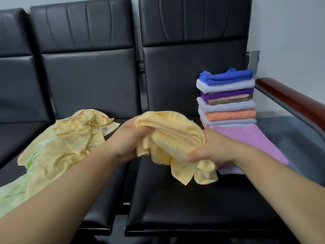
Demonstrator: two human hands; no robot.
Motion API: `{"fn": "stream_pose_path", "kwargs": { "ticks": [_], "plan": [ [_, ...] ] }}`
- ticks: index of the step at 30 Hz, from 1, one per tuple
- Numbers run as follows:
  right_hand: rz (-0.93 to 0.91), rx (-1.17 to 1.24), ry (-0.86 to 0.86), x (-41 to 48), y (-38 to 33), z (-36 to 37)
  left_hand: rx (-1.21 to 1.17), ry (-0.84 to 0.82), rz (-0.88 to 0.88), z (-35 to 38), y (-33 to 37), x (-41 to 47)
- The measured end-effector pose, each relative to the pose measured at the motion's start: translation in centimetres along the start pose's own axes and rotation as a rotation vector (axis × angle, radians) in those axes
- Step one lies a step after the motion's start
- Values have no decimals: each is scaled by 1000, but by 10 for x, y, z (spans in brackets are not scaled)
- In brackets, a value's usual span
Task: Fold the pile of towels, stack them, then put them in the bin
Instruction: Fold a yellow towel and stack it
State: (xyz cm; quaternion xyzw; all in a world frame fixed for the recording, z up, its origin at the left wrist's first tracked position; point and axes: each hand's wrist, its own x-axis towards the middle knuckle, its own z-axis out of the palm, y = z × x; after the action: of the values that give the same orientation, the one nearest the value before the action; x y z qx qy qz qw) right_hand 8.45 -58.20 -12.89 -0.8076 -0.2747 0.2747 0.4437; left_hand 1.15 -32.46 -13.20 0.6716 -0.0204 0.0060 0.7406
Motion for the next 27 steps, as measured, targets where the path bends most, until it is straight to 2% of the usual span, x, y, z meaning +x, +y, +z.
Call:
{"fn": "stream_pose_path", "kwargs": {
  "ticks": [4,6,8,9,10,11,15,17,19,22,24,27],
  "plan": [
    [82,-327,47,7,9,3,1,-38,-49,3,1,1],
    [81,-408,113,11,11,-2,308,-123,-78,-1,-1,0],
    [66,-338,147,10,11,-9,814,-200,-128,-4,-3,-1],
    [52,-266,144,10,10,-11,970,-196,-158,-3,-3,-3],
    [35,-194,138,10,10,-12,1004,-176,-176,-2,-2,-3],
    [24,-120,136,10,11,-12,938,-141,-173,-3,-2,-3],
    [3,32,59,7,8,-13,365,-55,-82,-9,4,-5],
    [51,-85,-16,4,7,-10,142,-14,-51,-6,5,-4],
    [91,-274,-13,8,9,-5,55,32,-43,-1,7,-3],
    [96,-351,88,16,13,-3,39,-1,-52,1,4,0],
    [75,-238,148,16,14,-9,92,-94,-74,-3,4,0],
    [10,77,165,15,16,-15,630,-190,-155,-11,6,-4]
  ]
}}
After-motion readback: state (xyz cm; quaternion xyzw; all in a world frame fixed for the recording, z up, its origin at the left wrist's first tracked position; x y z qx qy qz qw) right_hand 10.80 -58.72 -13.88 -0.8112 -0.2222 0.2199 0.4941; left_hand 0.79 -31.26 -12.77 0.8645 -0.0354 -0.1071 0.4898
